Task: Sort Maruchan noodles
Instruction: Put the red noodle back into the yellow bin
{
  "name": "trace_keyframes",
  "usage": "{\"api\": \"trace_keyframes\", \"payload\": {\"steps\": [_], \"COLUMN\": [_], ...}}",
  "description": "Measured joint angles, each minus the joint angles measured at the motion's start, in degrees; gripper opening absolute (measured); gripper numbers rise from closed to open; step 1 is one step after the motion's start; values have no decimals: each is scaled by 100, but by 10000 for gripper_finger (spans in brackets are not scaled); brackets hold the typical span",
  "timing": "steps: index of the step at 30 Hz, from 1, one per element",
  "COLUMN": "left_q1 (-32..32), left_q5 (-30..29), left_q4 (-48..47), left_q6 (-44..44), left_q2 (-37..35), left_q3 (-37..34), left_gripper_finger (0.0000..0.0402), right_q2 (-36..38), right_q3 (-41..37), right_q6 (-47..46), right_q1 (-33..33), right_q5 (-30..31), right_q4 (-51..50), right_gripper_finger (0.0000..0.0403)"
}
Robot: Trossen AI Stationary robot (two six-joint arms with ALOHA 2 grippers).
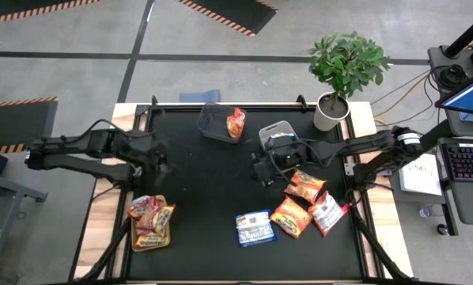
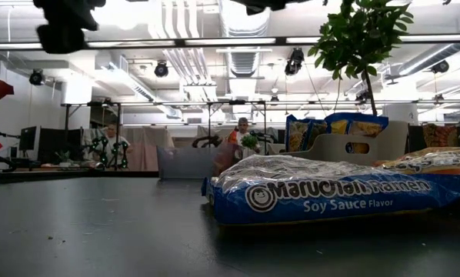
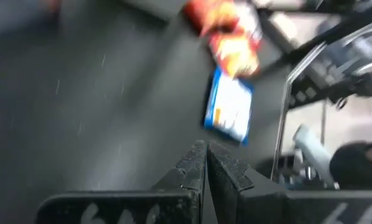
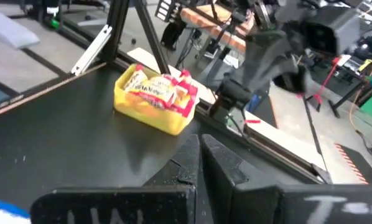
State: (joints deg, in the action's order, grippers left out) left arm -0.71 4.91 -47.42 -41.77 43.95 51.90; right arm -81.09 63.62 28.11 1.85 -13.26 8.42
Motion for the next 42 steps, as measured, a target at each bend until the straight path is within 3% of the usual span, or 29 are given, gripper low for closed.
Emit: {"api": "trace_keyframes", "payload": {"steps": [4,8,16,25,30,38,42], "left_q1": [-74,-469,-2345,-4291,-4640,-4638,-4638], "left_q5": [453,467,423,-457,-1119,-1148,-1135], "left_q4": [-957,-1430,-1455,-1624,-1635,-2095,-2022], "left_q6": [-793,-2042,-4485,-6735,-6998,-6958,-6724], "left_q2": [416,650,1065,1577,1769,1796,1770], "left_q3": [553,754,754,754,754,754,754], "left_gripper_finger": [0,0,0,0,0,0,19], "right_q2": [473,897,1390,1395,1348,1347,1347], "right_q3": [-390,-764,-1189,-1222,-1224,-1224,-1227], "right_q6": [-27,-106,7,3,3,-57,-5], "right_q1": [-74,-129,-151,-151,-151,-151,-151], "right_q5": [2,3,-7,-15,-17,-17,-18], "right_q4": [19,5,324,490,617,650,649], "right_gripper_finger": [9,9,9,9,9,9,9]}}
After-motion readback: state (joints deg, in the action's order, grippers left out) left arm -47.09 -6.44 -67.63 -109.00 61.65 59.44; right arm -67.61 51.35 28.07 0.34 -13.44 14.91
